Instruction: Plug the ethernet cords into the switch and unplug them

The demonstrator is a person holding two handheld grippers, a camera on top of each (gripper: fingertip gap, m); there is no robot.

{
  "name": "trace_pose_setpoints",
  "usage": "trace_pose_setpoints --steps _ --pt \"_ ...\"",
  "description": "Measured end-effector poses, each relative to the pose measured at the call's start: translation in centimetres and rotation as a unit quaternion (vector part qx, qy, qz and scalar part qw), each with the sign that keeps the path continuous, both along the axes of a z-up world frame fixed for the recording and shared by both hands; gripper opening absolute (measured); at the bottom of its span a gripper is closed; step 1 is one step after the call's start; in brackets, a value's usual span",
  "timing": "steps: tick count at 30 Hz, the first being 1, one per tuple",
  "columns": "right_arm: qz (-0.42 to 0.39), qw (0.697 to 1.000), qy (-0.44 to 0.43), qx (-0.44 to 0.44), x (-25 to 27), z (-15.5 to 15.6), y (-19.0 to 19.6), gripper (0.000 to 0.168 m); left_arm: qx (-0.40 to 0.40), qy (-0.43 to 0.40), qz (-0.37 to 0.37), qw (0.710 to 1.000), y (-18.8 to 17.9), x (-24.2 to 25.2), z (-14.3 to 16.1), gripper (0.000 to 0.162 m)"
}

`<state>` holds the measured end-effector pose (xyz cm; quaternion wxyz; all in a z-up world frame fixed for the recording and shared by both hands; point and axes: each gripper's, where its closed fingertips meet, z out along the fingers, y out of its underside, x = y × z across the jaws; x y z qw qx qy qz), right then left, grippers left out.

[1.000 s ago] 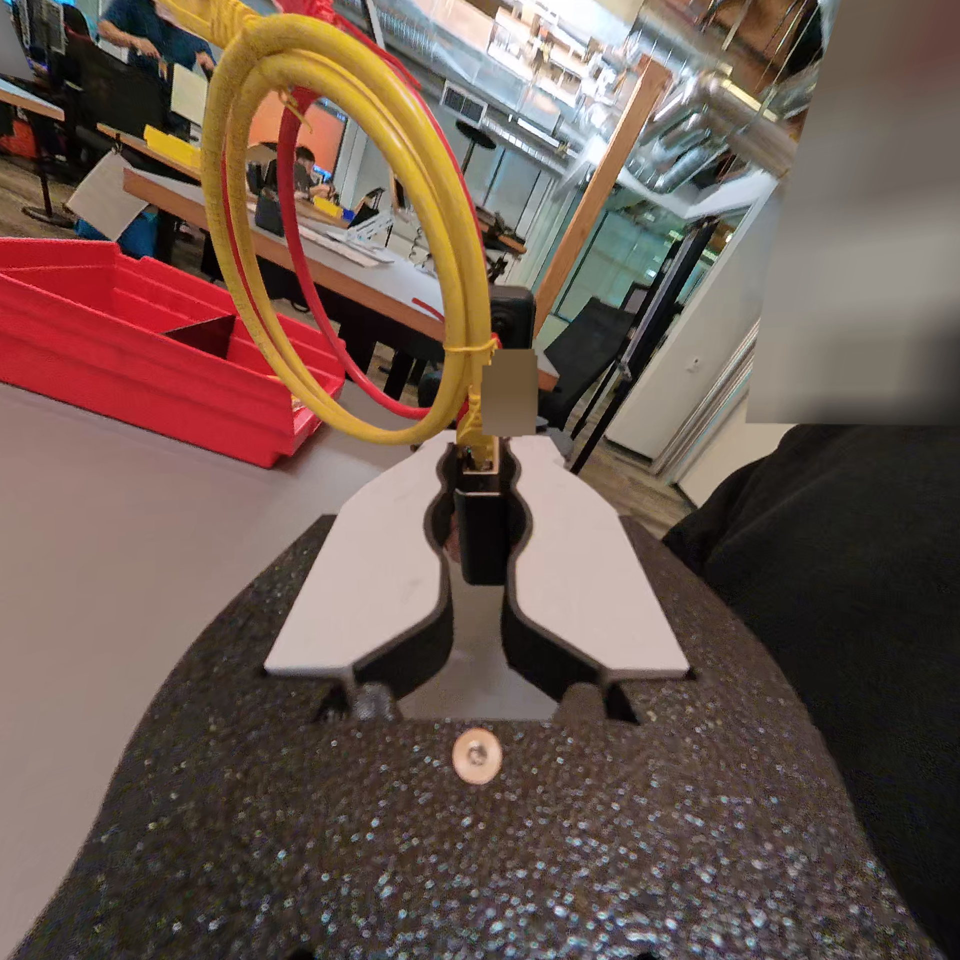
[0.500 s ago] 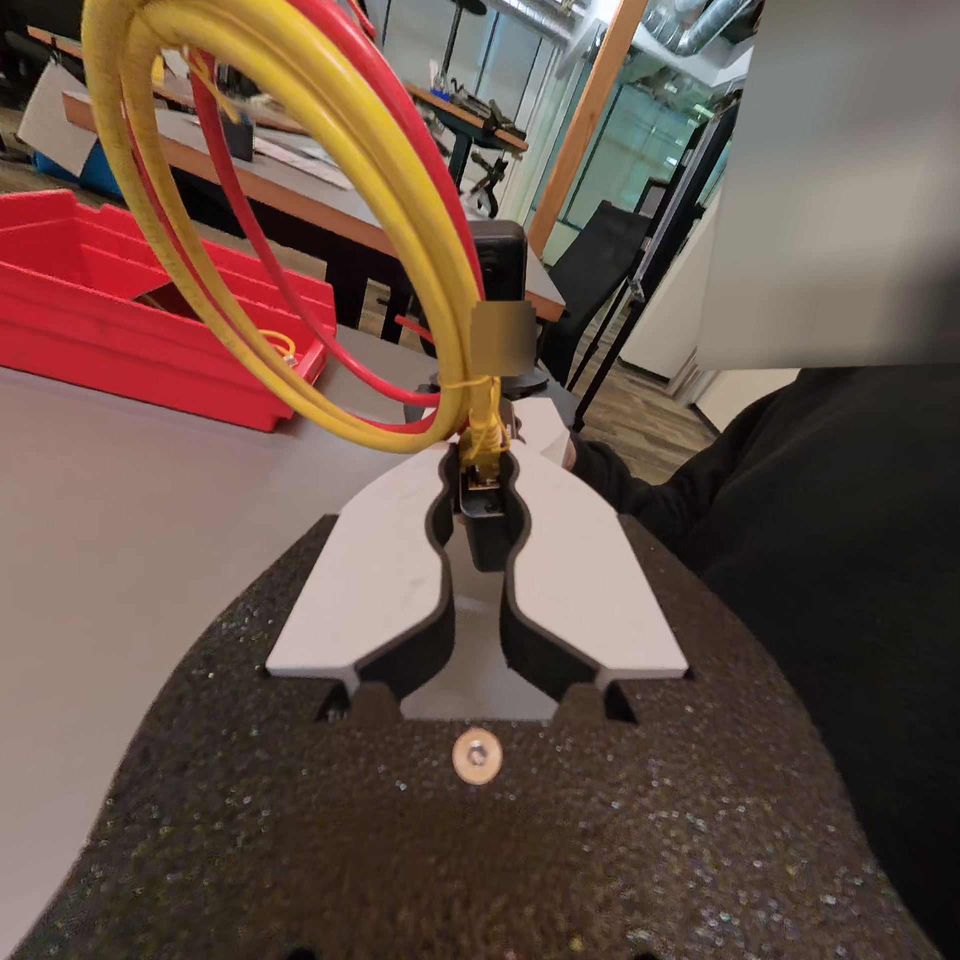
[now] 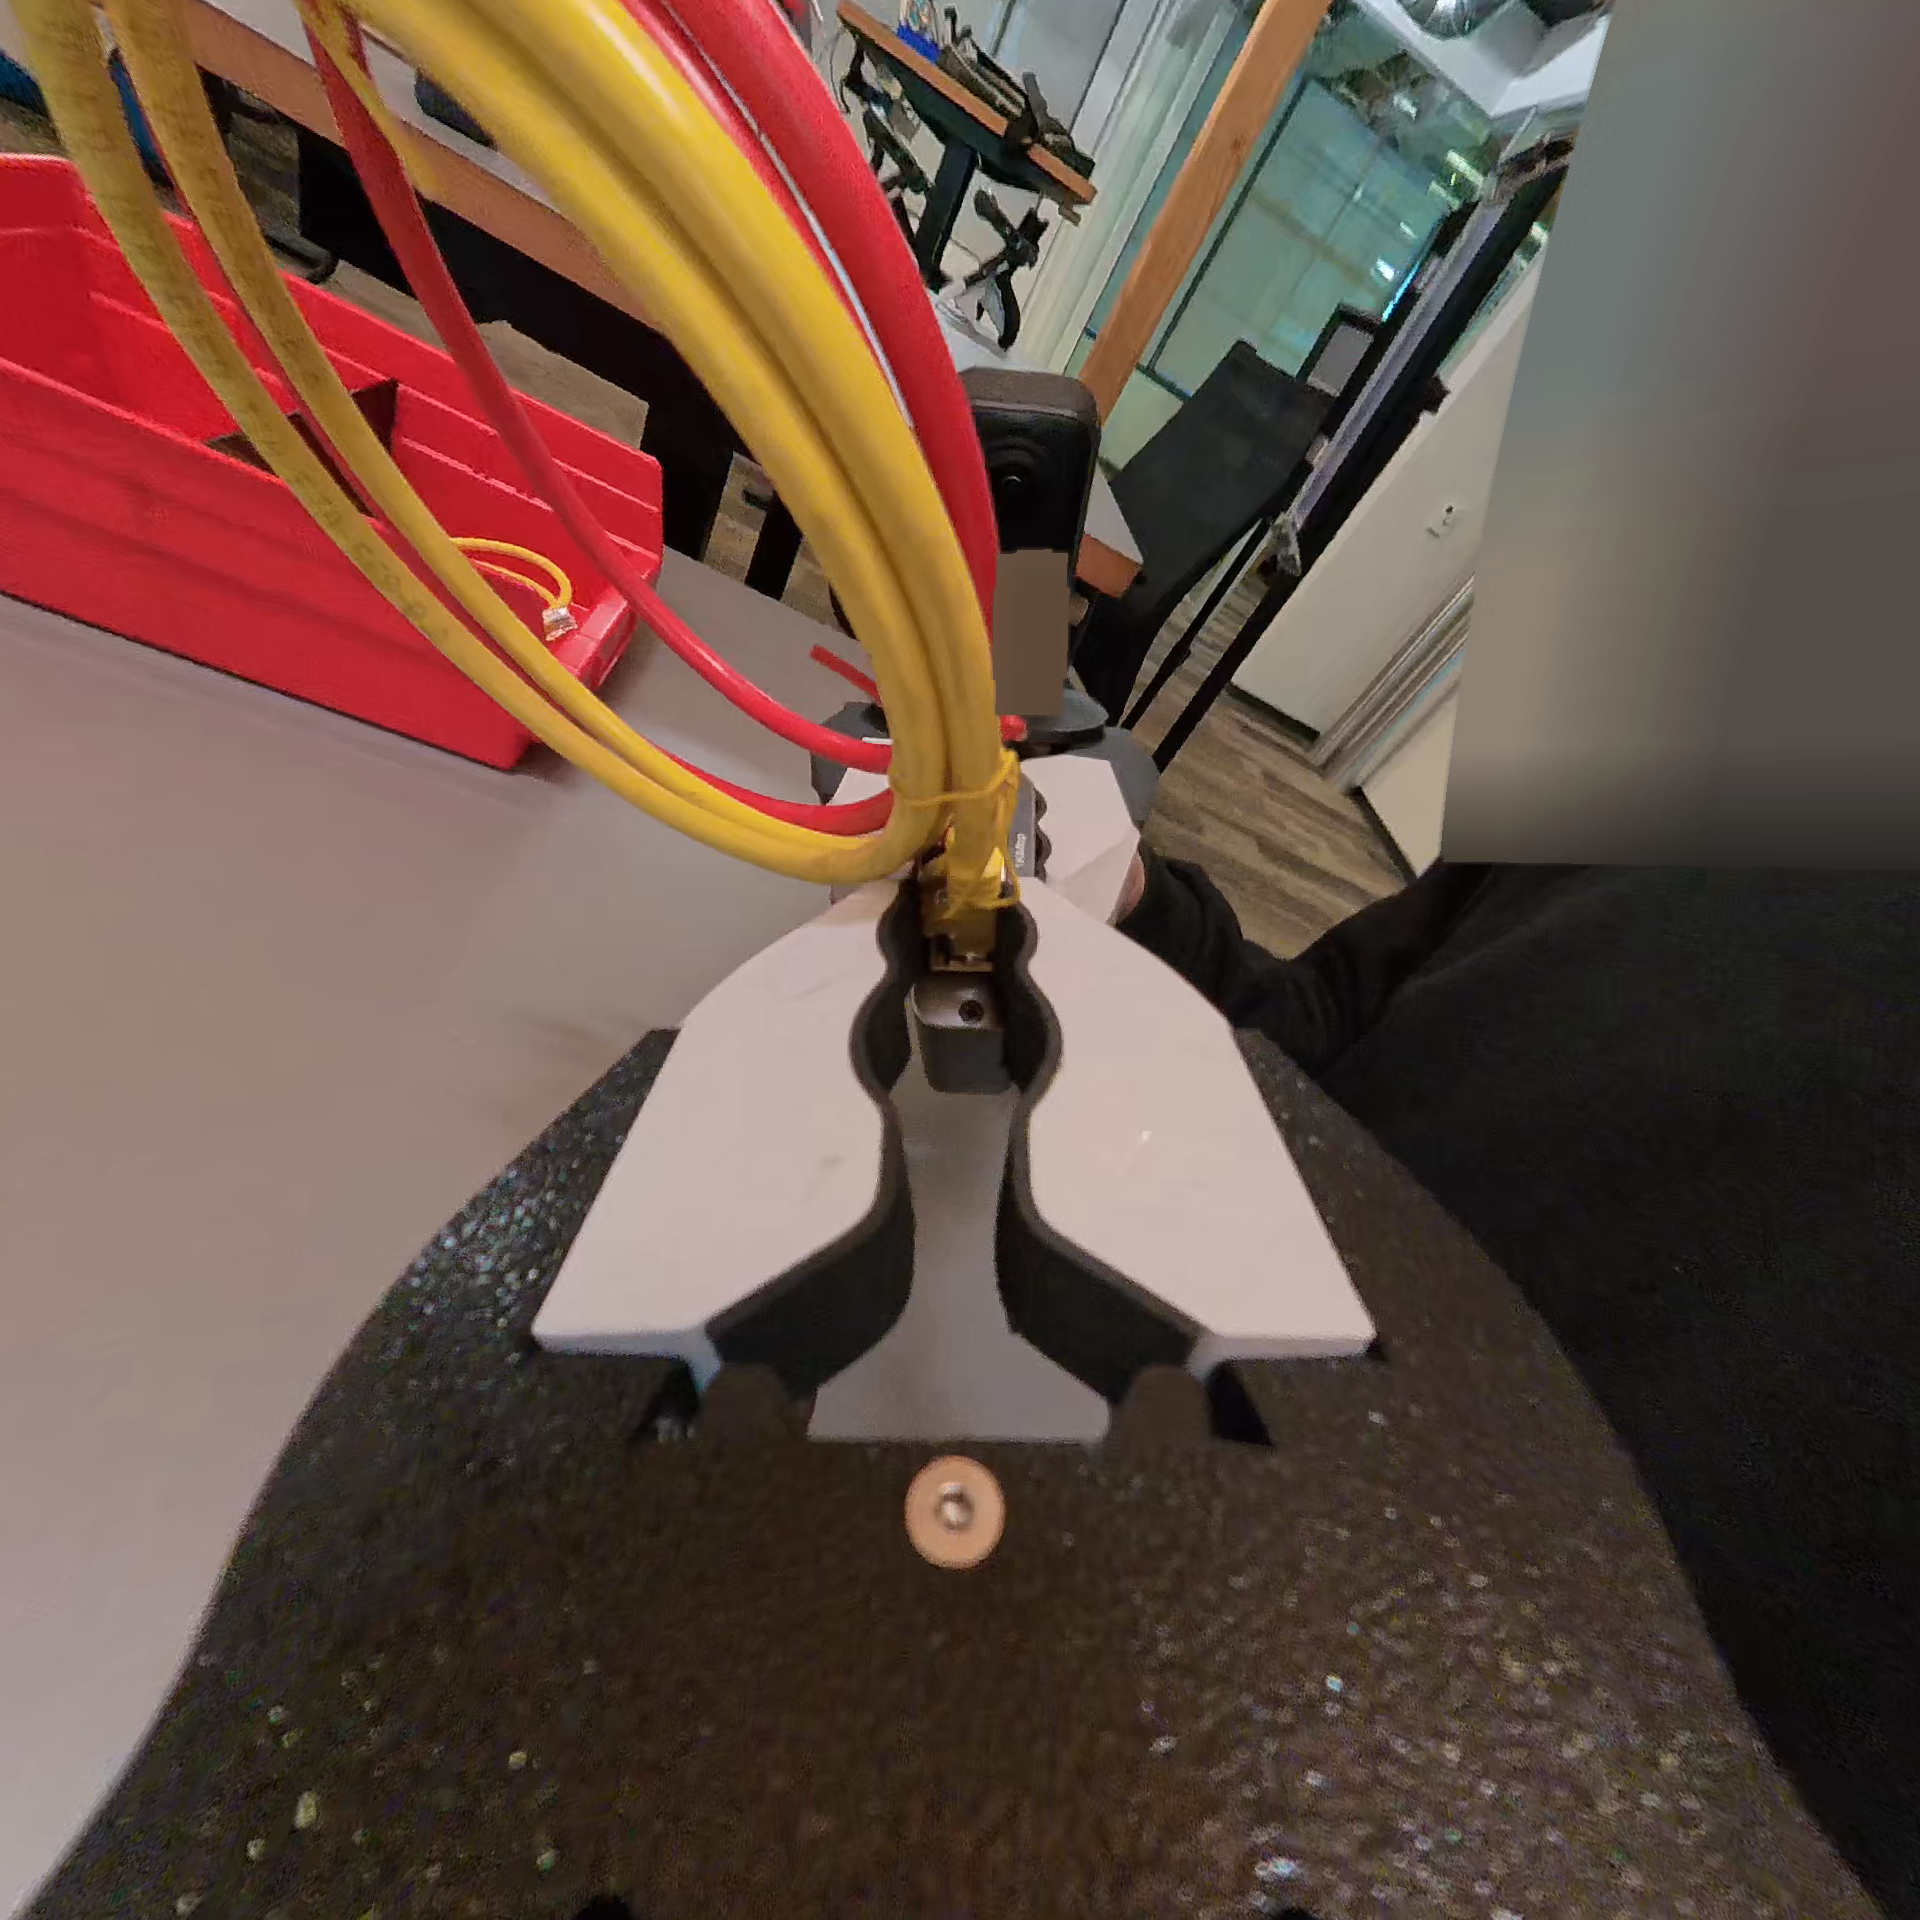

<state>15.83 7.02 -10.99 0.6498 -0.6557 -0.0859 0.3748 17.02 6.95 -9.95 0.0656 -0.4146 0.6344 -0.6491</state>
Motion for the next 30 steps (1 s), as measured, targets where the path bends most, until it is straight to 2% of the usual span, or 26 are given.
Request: trace_pose_setpoints --steps 13,18,25,30 --pt "-0.016 0.999 0.015 -0.046 0.8 -1.7 0.8 0.027 -0.161 0.021 0.017 0.987 0.9 0.6 -2.0 0.013" --pt "-0.030 0.998 0.006 -0.048 1.0 -1.8 1.0 0.027 -0.185 0.013 0.024 0.982 1.1 0.8 -2.1 0.013" --pt "-0.042 0.998 -0.028 -0.035 1.1 -1.4 0.7 0.027 -0.171 -0.014 0.039 0.984 0.8 1.0 -1.5 0.013" --pt "-0.050 0.998 -0.014 -0.037 1.6 -1.5 0.8 0.028 -0.235 -0.001 0.058 0.970 0.9 1.6 -1.4 0.013"
